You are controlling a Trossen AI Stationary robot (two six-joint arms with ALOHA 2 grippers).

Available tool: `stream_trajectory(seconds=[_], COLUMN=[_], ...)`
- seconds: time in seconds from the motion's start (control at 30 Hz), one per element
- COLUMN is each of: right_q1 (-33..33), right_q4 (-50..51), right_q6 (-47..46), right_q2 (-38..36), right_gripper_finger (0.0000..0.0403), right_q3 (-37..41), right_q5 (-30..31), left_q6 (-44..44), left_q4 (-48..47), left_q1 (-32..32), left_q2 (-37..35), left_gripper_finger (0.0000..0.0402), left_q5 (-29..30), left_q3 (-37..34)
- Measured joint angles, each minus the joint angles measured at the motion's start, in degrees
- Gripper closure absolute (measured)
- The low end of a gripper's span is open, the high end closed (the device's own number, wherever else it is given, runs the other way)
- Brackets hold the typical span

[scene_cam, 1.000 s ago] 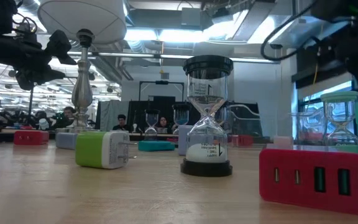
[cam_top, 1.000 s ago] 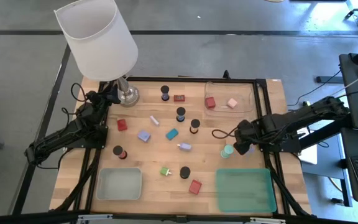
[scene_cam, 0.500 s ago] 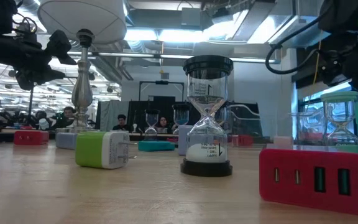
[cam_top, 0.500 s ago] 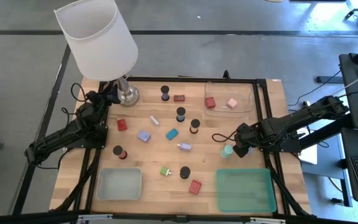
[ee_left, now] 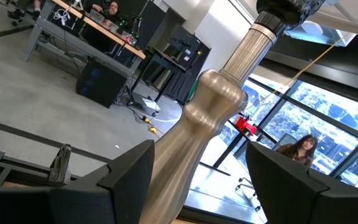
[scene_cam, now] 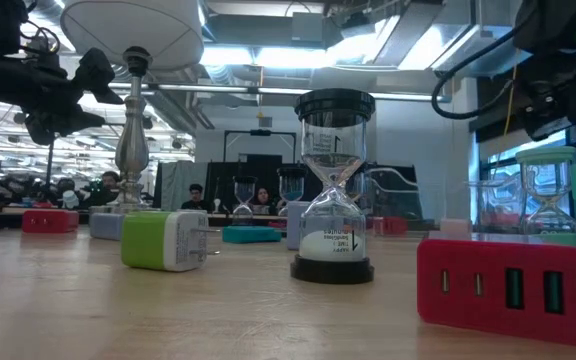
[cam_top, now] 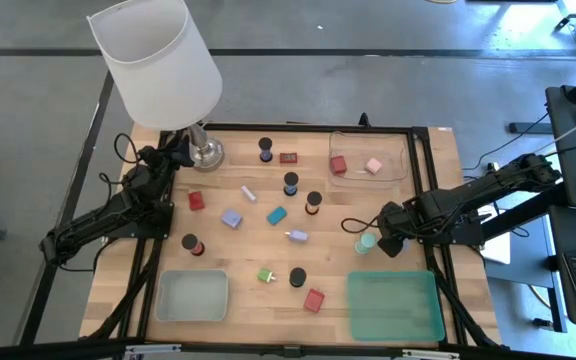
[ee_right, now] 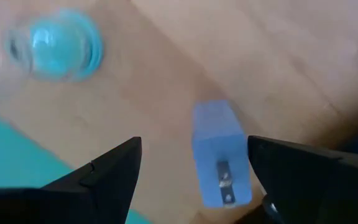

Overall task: Pick & Place Office items
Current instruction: Put the right blue charger adapter into the transparent bin

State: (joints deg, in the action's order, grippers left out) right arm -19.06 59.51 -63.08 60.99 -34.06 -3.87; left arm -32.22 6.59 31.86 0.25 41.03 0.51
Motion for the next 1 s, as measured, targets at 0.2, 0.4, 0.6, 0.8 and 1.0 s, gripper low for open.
stream_trajectory(seconds=[0.2, 0.4, 0.6, 0.8, 1.0], right_q1=[-2.42, -3.28, -3.33, -3.31, -3.31], right_q4=[-1.78, -2.79, -2.8, -2.96, -2.95], right_q6=[3.36, 3.0, 2.59, 2.0, 1.98], right_q2=[0.02, 0.04, 0.04, 0.04, 0.04], right_gripper_finger=[0.0109, 0.0109, 0.0109, 0.0123, 0.018], right_q3=[1.73, 2.53, 2.53, 2.53, 2.53], right_q5=[-0.54, 0.24, 0.65, 0.6, 0.19], left_q6=[0.0, 0.02, 0.02, 0.02, 0.02], left_q4=[0.0, 0.01, 0.01, 0.02, 0.01], left_q1=[0.02, 0.0, 0.02, 0.02, 0.02], left_q2=[0.0, -0.01, 0.0, 0.0, -0.01], left_gripper_finger=[0.0151, 0.0151, 0.0151, 0.0151, 0.0151], left_q5=[0.0, 0.0, 0.0, 0.0, 0.0], left_q3=[0.0, 0.0, 0.0, 0.0, 0.0])
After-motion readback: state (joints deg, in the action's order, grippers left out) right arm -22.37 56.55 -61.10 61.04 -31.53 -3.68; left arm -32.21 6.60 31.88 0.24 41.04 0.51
